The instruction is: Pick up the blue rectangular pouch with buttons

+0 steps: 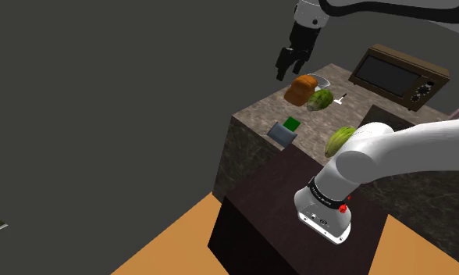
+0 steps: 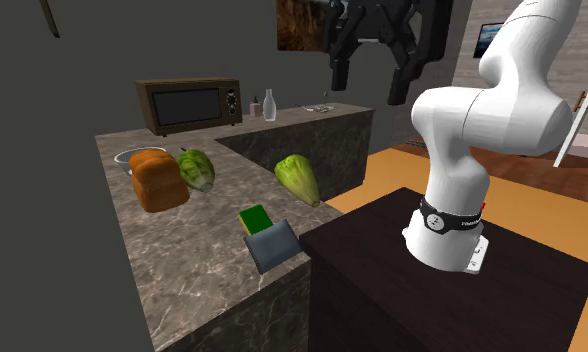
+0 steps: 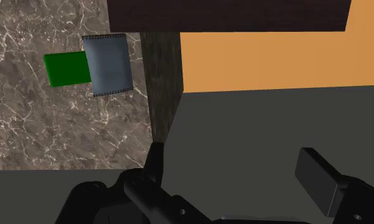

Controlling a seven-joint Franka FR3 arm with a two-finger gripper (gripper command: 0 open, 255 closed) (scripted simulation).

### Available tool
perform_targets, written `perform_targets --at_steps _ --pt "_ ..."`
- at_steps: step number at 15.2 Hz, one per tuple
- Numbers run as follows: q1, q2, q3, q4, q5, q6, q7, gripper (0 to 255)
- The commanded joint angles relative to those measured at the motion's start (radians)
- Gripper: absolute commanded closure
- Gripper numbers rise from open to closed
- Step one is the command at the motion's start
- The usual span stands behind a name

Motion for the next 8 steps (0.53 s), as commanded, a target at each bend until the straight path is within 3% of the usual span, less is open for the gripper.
perform_targets --at_steps 1,8 --pt "0.0 0.0 0.0 0.0 0.0 0.0 0.0 0" --pt "-0.037 0.133 -0.234 -0.006 0.02 0.1 -0.223 0"
